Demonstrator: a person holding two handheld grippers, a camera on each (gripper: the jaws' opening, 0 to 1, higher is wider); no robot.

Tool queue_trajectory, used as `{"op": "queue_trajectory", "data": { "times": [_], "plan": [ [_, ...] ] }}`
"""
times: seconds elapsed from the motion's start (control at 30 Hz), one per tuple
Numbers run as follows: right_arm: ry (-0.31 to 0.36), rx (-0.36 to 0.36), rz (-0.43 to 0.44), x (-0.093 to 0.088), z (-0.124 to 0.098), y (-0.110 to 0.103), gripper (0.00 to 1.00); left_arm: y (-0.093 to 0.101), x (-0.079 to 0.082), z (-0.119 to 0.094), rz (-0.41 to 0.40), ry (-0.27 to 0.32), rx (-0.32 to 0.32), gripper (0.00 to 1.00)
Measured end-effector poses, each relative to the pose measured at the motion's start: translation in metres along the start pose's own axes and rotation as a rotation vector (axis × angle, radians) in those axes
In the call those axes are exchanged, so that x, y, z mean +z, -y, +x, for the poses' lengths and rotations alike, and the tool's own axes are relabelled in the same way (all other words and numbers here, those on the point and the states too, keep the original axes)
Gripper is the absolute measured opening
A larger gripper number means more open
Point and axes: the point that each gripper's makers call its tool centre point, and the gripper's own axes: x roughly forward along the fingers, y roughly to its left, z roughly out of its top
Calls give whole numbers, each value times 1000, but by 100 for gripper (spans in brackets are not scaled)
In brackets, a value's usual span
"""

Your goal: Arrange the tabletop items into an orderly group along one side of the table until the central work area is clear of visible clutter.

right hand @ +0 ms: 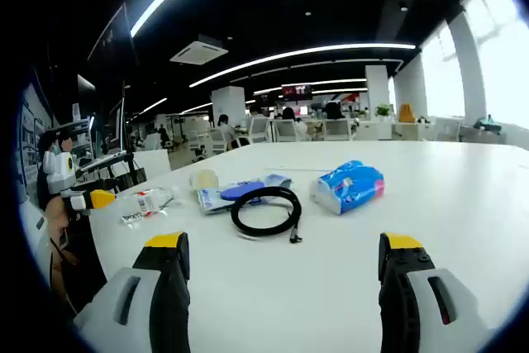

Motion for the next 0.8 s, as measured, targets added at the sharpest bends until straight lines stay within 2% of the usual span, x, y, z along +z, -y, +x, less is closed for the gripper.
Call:
{"op": "queue_trajectory", "data": {
  "times": [0.07,0.23,0.33,0.43,0.7,0.8],
  "plan": [
    [13,-10,-11,1,-1,2,95,-2,5,-1,18,31,12,92],
    [64,5,-44,12,-5,-2,96,-4,5,-2,6,37,11,92],
    [70,10,-50,12,-5,-5,99,-3,4,-2,18,37,13,92],
    [48,15,-67,8,-2,-6,99,-2,0,-2,18,12,6,92],
    [59,4,-69,11,-2,-1,100,-3,1,-2,19,4,9,92],
    [32,6,-74,8,-2,-1,100,-4,0,-2,19,2,11,92]
  ]
}}
